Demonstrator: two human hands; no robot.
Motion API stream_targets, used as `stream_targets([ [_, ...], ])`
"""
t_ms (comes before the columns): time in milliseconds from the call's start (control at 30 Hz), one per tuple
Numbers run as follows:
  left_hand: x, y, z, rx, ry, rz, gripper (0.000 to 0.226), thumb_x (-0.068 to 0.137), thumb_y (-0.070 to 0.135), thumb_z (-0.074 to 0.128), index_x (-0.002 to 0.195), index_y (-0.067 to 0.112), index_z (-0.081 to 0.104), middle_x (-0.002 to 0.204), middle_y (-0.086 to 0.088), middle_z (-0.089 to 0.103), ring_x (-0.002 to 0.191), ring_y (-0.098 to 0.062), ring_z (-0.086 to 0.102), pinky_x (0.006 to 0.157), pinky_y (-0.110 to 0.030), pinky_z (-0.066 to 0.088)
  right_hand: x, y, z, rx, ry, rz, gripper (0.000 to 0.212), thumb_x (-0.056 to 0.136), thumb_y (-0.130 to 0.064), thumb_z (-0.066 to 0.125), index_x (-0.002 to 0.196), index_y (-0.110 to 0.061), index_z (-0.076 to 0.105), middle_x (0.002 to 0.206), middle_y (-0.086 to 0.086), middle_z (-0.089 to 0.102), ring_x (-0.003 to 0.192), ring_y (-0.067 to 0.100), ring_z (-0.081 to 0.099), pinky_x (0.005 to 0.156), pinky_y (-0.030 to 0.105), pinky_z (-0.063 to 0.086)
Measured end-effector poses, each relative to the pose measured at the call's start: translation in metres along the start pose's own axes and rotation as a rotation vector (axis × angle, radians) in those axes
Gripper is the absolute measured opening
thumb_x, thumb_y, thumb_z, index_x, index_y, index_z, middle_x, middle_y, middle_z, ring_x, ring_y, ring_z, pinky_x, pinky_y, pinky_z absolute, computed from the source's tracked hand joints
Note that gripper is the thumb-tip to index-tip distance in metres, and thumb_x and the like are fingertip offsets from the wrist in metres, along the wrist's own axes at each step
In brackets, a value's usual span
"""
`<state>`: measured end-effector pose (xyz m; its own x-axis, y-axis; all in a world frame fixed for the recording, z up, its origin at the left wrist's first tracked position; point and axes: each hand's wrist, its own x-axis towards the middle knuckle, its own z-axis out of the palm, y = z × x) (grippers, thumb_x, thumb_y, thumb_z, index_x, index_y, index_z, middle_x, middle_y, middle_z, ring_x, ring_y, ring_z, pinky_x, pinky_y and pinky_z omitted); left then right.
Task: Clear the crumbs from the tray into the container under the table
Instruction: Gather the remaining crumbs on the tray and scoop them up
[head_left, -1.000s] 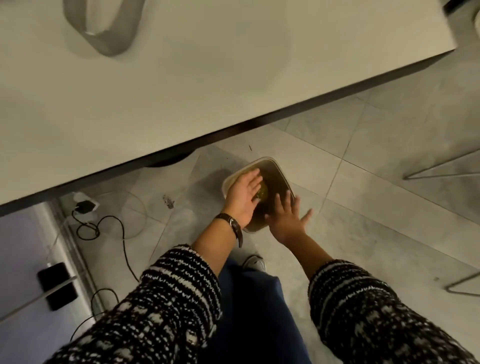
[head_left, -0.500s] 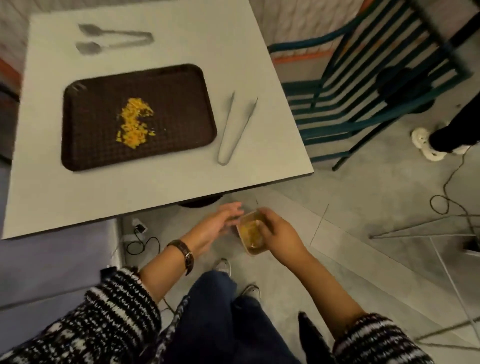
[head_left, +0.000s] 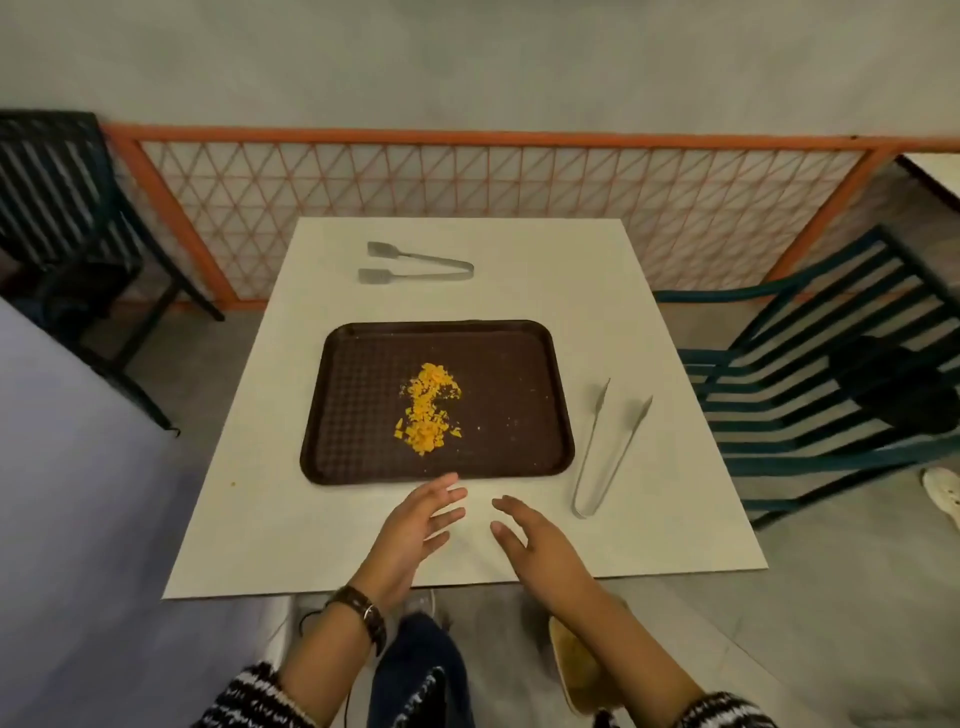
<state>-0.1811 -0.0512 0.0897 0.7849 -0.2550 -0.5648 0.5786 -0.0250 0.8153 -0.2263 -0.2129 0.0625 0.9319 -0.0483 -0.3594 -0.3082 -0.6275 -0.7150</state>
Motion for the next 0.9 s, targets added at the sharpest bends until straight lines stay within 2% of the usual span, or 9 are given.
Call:
stream_targets([
  [133,0.046,0.025,-0.047,0.004,0.076,0.011,0.023,0.097,0.026,0.043,0.115,0.029,0.056,0.120,0.003,0.062,0.108,-0.011,0.058,0.102,-0.035,0.038,0.056,-0.026,0.020,-0.081,-0.052,-0.033,0.045,0.098,-0.039,0.041,0.141,-0.026,0.039,0.153,-0.003,0.030,0.142,0.013,0.025,0.116,0.028,0.016],
  [200,0.068,0.035,-0.065,0.002,0.108,0.018,0.023,0.097,0.023,0.043,0.115,0.025,0.057,0.120,0.000,0.061,0.107,-0.015,0.058,0.099,-0.033,0.038,0.082,-0.036,0.026,-0.114,-0.072,-0.063,0.046,0.099,-0.033,0.041,0.143,-0.022,0.036,0.156,-0.001,0.024,0.145,0.014,0.016,0.117,0.030,0.008],
  [333,0.108,0.048,-0.092,0.011,0.155,-0.004,0.029,0.096,0.017,0.044,0.122,0.011,0.056,0.124,-0.009,0.059,0.108,-0.019,0.054,0.091,-0.028,0.036,0.126,-0.047,0.032,-0.144,-0.032,-0.066,0.048,0.099,-0.029,0.042,0.145,-0.020,0.032,0.159,0.001,0.013,0.147,0.016,0.003,0.117,0.036,-0.002],
  [467,0.136,0.048,-0.112,0.034,0.184,0.015,0.030,0.096,0.012,0.043,0.123,0.007,0.056,0.123,-0.012,0.060,0.108,-0.019,0.055,0.090,-0.023,0.039,0.158,-0.042,0.031,-0.134,0.040,-0.064,0.051,0.098,-0.030,0.043,0.145,-0.018,0.030,0.159,0.000,0.011,0.145,0.010,-0.002,0.116,0.034,-0.003],
  [533,0.145,0.046,-0.119,0.036,0.208,0.019,0.029,0.095,0.008,0.043,0.121,0.005,0.057,0.120,-0.012,0.061,0.110,-0.023,0.056,0.093,-0.025,0.040,0.177,-0.039,0.028,-0.128,0.073,-0.061,0.054,0.098,-0.032,0.044,0.147,-0.016,0.027,0.159,0.000,0.012,0.142,0.006,-0.003,0.115,0.033,-0.005],
  [600,0.153,0.044,-0.124,0.026,0.231,0.007,0.029,0.094,0.004,0.043,0.120,0.003,0.057,0.118,-0.012,0.061,0.111,-0.025,0.056,0.095,-0.028,0.040,0.200,-0.035,0.024,-0.126,0.082,-0.053,0.056,0.098,-0.033,0.043,0.148,-0.016,0.024,0.159,0.001,0.012,0.144,0.010,-0.001,0.115,0.033,-0.006],
  [767,0.157,0.039,-0.137,0.072,0.260,-0.017,0.024,0.096,0.010,0.044,0.114,0.012,0.059,0.116,-0.009,0.062,0.106,-0.019,0.057,0.099,-0.030,0.041,0.271,-0.029,0.009,-0.139,0.067,-0.072,0.056,0.099,-0.036,0.038,0.148,-0.013,0.022,0.158,0.003,0.017,0.146,0.015,0.003,0.115,0.033,-0.007],
  [900,0.158,0.039,-0.148,0.066,0.332,-0.057,0.021,0.094,0.011,0.046,0.104,0.021,0.062,0.119,-0.007,0.062,0.111,-0.021,0.056,0.103,-0.033,0.041,0.322,-0.029,0.003,-0.238,-0.016,-0.190,0.055,0.099,-0.036,0.037,0.147,-0.013,0.026,0.157,0.004,0.021,0.146,0.015,0.006,0.116,0.035,-0.005],
])
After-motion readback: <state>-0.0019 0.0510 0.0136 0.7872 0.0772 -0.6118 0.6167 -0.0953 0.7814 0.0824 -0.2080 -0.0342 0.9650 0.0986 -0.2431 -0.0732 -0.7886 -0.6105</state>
